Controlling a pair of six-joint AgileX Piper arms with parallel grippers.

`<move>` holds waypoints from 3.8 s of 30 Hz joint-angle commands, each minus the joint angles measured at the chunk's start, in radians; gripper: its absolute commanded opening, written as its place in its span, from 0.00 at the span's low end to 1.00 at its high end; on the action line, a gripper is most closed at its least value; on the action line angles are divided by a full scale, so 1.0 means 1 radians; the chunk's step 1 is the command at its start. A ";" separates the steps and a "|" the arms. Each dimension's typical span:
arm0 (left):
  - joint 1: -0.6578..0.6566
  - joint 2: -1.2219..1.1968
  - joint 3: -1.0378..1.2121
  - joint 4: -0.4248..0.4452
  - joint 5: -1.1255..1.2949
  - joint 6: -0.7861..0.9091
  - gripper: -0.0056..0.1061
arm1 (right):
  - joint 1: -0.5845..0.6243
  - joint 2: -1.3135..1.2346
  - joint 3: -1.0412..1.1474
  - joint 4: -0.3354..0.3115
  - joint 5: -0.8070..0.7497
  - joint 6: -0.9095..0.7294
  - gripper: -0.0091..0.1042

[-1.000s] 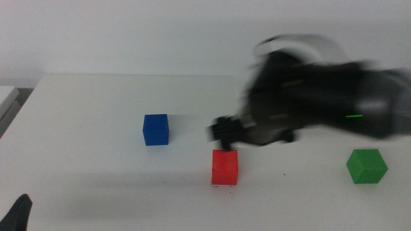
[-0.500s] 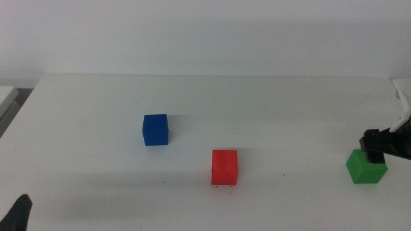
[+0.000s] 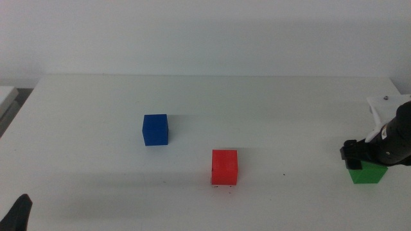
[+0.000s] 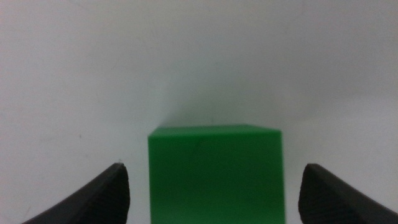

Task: Stack red cubes first, then green, then blue cubes in a specific spot.

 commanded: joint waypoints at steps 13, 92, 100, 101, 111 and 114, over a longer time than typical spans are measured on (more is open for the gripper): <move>0.003 -0.004 0.000 -0.003 -0.013 -0.004 0.89 | 0.295 -0.027 -0.253 -0.146 0.421 0.456 0.21; 0.000 -0.004 0.000 0.039 -0.001 -0.004 0.89 | 0.828 -0.960 -0.013 -0.145 0.266 0.172 0.90; 0.000 0.445 -0.471 -0.053 0.401 -0.064 0.89 | 0.828 -0.960 -0.013 -0.145 0.266 0.172 0.90; 0.000 0.519 -0.556 -0.070 0.468 -0.091 0.89 | 0.828 -0.960 -0.013 -0.145 0.266 0.172 0.90; -0.067 1.192 -1.103 -0.113 0.800 -0.154 0.89 | 0.828 -0.960 -0.013 -0.149 0.266 0.172 0.90; -0.167 1.373 -1.235 -0.039 0.796 -0.267 0.89 | 0.828 -0.960 -0.013 -0.149 0.266 0.172 0.90</move>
